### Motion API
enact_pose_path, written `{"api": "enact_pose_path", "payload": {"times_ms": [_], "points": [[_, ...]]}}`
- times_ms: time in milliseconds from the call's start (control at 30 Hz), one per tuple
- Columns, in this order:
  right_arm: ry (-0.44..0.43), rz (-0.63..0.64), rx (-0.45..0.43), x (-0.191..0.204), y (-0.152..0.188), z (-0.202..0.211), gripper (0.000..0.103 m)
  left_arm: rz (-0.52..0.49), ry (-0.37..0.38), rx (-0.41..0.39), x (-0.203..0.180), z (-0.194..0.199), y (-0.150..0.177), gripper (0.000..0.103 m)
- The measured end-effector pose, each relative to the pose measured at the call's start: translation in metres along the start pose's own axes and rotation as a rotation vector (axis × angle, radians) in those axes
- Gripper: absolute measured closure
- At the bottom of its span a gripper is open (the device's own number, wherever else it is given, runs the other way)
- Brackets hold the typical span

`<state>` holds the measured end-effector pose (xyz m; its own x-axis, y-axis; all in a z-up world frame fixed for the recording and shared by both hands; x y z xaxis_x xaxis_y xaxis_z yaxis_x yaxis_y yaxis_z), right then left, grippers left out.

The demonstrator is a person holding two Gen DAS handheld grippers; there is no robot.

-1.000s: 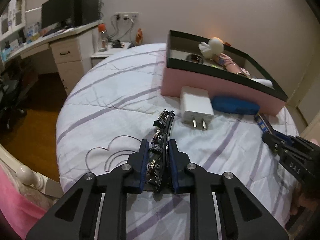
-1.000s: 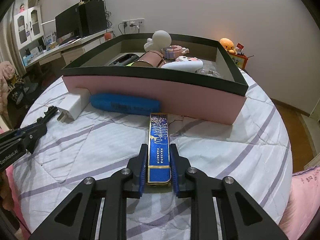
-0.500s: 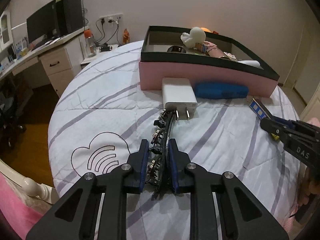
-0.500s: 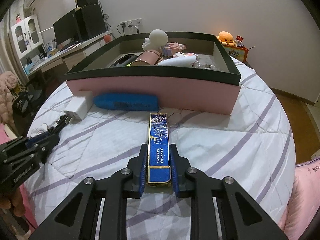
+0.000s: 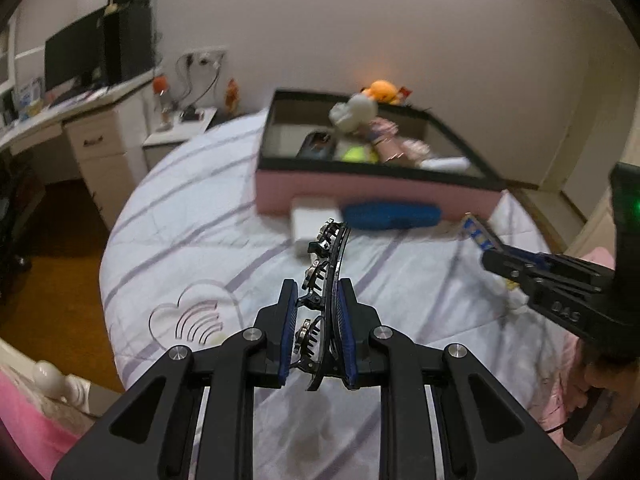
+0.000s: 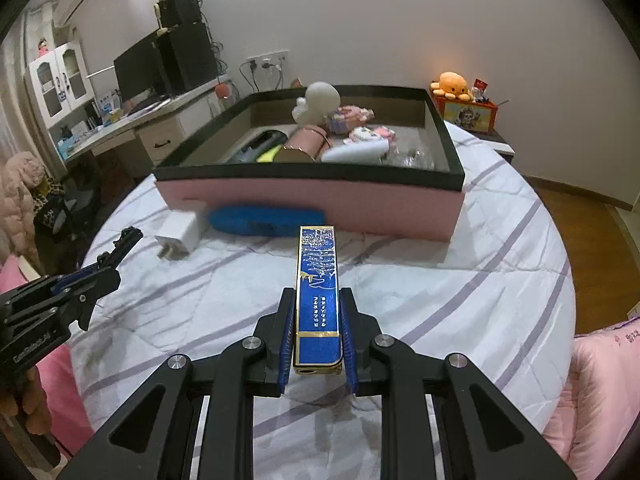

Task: Organize rigid objects
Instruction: 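Carry hair clip and blue box into the pink box and open both tools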

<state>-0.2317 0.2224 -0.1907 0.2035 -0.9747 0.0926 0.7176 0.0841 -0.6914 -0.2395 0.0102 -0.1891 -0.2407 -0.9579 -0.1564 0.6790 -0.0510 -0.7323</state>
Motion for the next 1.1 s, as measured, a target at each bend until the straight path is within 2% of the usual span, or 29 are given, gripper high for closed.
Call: {"api": "enact_pose_path", "payload": {"times_ms": [200,600,900,1100], "points": [[-0.009,0.006,-0.043,0.003,-0.009,0.017,0.082,-0.046,0.035,-0.033,-0.021,0.01,-0.021,0.083],[-0.002,0.019,-0.129,-0.004,-0.053,0.034,0.082,-0.126,0.018,-0.07,-0.048,0.005,-0.07,0.083],[0.021,0.037,-0.147,-0.02,-0.093,0.018,0.082,-0.188,0.004,-0.038,-0.05,-0.032,-0.108,0.083],[0.069,0.042,-0.107,-0.042,-0.127,-0.016,0.082,-0.184,0.016,0.019,-0.031,-0.076,-0.143,0.083]]}}
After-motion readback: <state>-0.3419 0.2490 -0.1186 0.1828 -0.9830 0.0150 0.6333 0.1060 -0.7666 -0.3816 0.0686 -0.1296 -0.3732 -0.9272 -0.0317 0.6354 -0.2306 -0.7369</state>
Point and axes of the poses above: each gripper's, at about its wrist camera, not at the fingertips, and z roughly against the way its jaws point, x to its left, y to its underside, the point moved 1 cm from there along -z, roughly the way its jaws point, and after that the axes turned 3 degrees about y, right-handed, at the moved point
